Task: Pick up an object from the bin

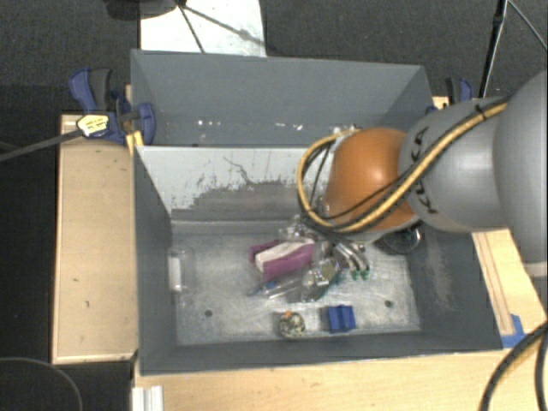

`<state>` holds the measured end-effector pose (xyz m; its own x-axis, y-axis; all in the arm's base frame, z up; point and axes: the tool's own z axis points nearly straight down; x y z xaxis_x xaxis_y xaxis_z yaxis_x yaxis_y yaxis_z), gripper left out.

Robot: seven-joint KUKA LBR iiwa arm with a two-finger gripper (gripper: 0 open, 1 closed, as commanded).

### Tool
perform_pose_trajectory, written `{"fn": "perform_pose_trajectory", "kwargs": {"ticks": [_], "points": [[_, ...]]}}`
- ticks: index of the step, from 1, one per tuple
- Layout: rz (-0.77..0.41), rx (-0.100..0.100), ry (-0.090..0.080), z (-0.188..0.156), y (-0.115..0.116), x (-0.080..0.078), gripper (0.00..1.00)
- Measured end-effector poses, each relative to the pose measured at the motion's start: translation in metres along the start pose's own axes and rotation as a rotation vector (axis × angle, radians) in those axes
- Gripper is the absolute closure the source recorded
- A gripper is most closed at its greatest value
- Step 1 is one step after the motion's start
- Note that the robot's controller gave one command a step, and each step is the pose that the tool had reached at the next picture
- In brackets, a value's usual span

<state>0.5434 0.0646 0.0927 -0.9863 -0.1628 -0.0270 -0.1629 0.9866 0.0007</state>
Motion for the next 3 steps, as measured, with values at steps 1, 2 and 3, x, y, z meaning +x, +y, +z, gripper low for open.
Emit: {"fn": "perform_pose_trajectory", "kwargs": {"ticks": [1,2,3], "points": [[0.090,-0.002,-0.013,0.013,0.007,-0.009,0.00],[0.093,-0.002,-0.016,0.012,0.006,-0.009,1.00],[0.061,0.002,0.018,-0.171,-0.015,-0.010,1.00]]}}
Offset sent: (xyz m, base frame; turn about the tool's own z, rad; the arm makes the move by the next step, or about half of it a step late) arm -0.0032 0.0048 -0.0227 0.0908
